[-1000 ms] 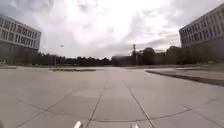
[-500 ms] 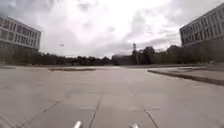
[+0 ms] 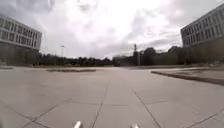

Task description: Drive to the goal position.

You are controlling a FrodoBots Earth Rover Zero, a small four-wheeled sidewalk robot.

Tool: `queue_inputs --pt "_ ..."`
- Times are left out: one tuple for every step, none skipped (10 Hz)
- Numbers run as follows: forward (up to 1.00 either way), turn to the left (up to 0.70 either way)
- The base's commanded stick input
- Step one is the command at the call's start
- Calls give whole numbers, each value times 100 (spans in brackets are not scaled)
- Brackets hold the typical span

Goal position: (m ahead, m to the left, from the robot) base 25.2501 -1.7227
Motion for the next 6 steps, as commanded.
queue_inputs --pt "100 0" --pt "100 0" --pt "100 0" --pt "100 0" --pt "100 0" --pt "100 0"
